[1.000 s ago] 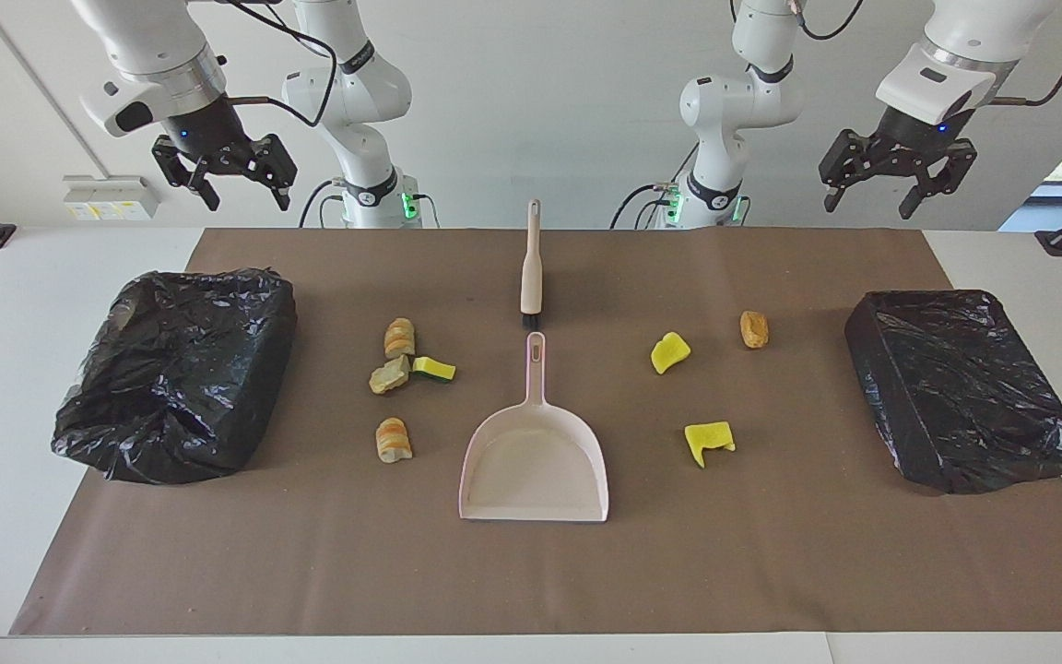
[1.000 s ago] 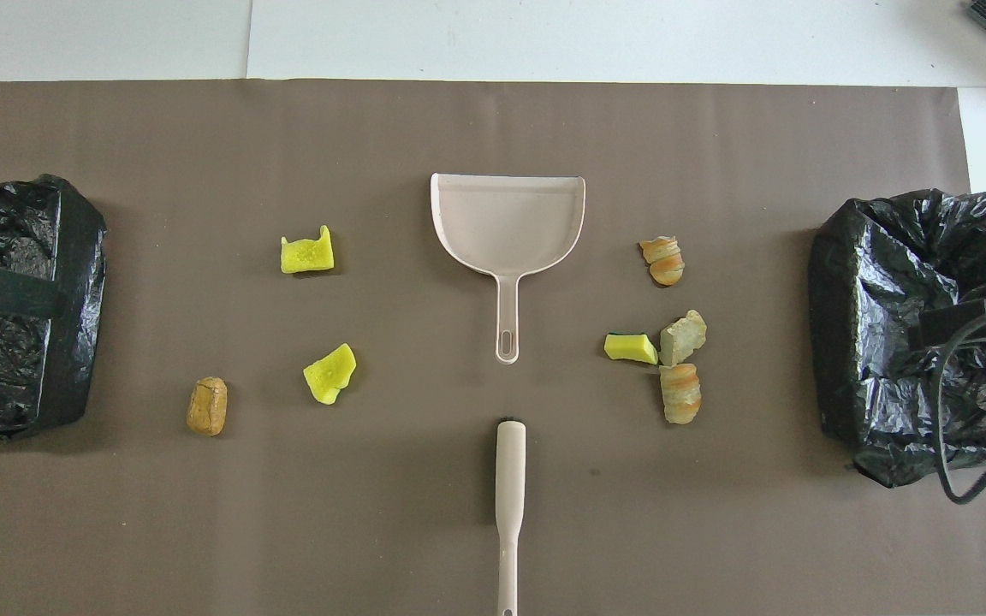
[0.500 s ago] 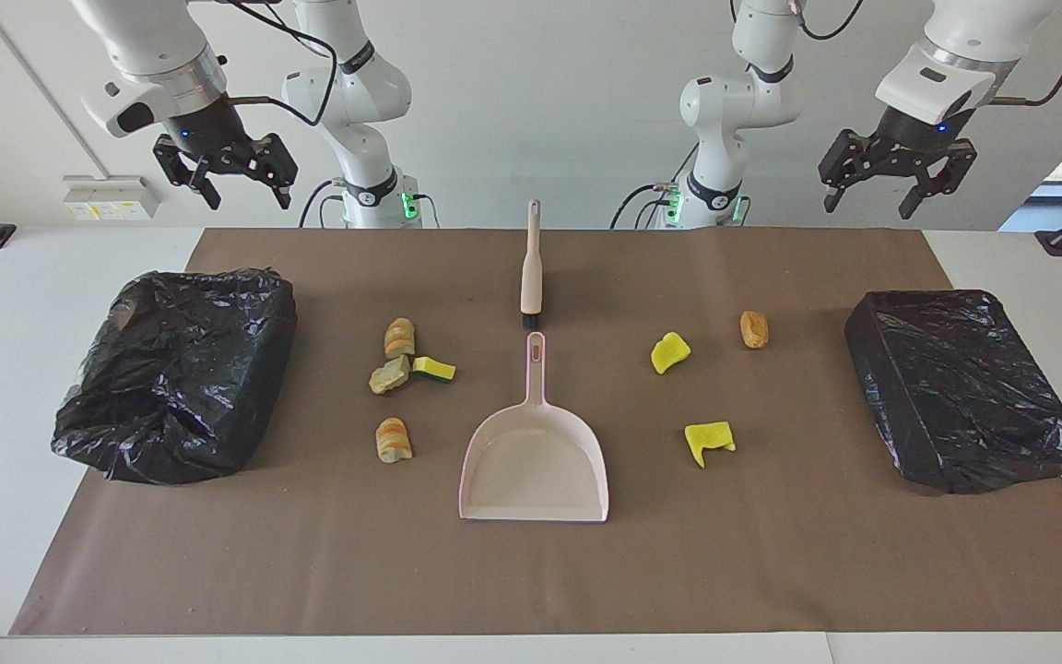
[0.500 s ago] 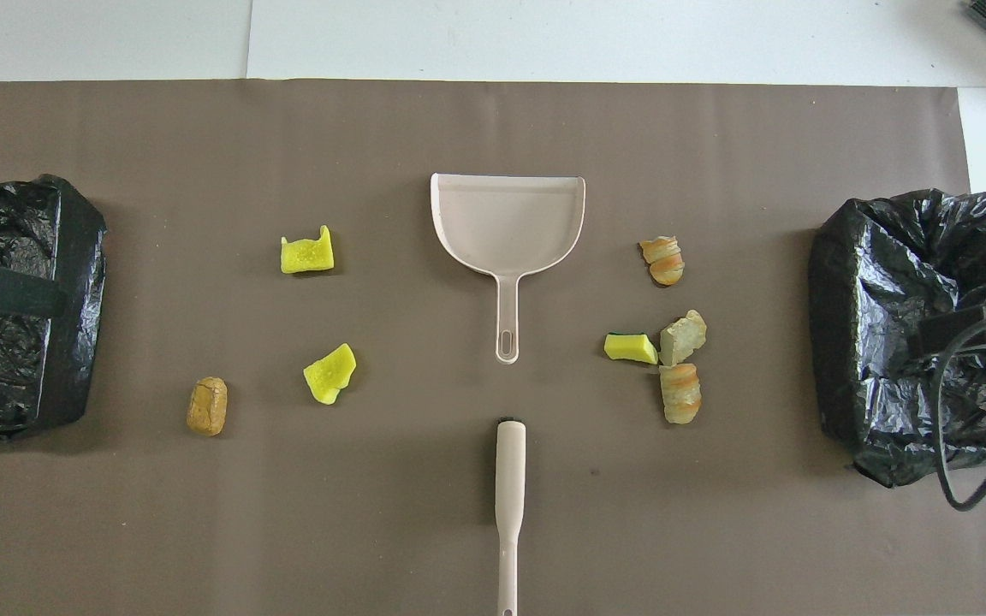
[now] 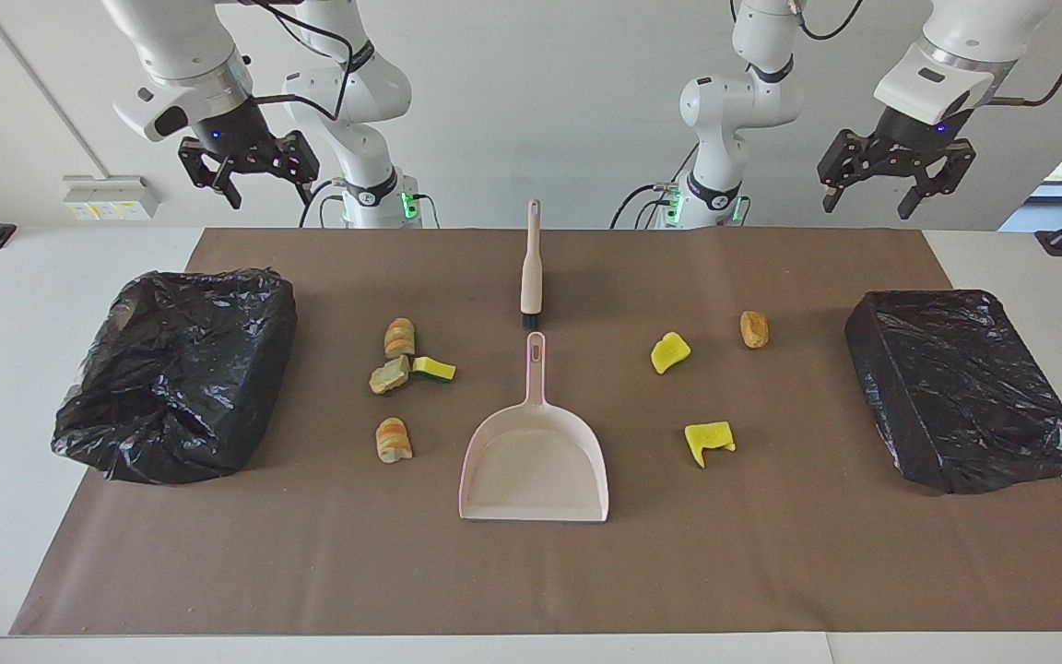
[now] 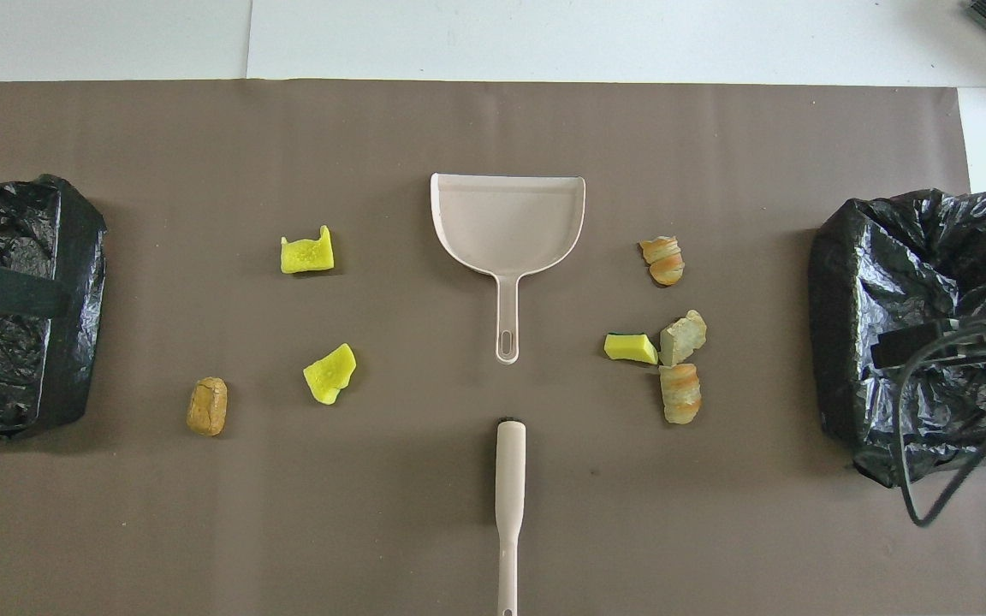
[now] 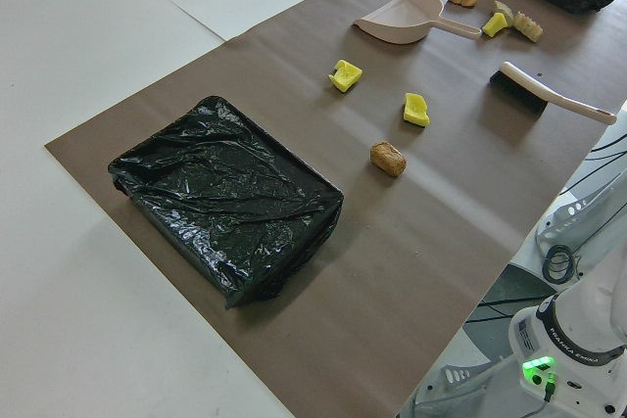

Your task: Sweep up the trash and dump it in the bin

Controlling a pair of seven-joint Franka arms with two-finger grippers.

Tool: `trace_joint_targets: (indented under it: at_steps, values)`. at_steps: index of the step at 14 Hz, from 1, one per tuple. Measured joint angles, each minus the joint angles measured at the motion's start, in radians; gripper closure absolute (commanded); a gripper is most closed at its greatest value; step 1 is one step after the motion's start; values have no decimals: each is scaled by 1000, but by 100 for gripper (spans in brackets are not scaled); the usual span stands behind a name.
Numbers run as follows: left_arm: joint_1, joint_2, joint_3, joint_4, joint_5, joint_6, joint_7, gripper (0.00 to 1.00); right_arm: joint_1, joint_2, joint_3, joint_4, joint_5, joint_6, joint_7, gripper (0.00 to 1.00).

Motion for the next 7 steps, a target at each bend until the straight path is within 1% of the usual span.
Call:
trace_joint_targets:
  at_steps: [1,3,5,7]
  values:
    - [0,0,-5,-1,-1,0,-3,0,24,26,1,-20,1,63,7,0]
    - [-13,-2,-13,-10,-11,0,-4,0,85,108,5,-41,11,208,90,0]
    - [-56,-8,-19,-28,-14,1,-21,0,159,215,8,-43,37,350,230,0]
    - [-123,-23,-23,-74,-19,10,-68,0,230,319,11,-41,88,482,359,0]
